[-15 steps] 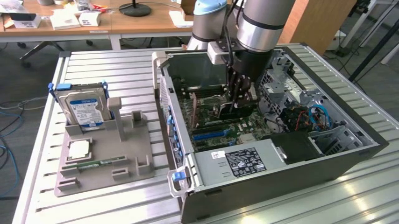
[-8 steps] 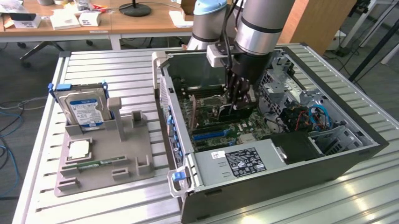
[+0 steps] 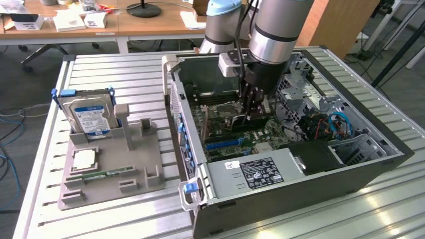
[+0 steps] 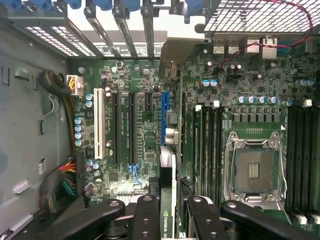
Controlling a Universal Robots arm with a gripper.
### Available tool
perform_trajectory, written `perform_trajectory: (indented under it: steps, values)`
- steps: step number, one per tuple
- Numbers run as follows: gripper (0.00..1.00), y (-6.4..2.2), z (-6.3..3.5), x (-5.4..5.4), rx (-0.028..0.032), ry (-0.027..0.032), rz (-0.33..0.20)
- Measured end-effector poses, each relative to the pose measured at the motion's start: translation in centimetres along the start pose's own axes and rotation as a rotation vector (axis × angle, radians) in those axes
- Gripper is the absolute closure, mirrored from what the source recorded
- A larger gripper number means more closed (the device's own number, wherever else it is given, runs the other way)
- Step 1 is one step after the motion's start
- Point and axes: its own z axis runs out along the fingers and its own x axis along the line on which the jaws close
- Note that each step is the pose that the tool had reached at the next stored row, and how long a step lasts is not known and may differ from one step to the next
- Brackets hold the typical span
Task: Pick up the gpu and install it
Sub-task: 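Insert the gpu into the slot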
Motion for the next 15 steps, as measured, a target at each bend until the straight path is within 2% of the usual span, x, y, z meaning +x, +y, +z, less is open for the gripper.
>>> perform_trajectory:
  steps: [15]
  values:
    - [0.74, 0.18, 0.97, 0.01, 0.0, 0.0001, 0.0]
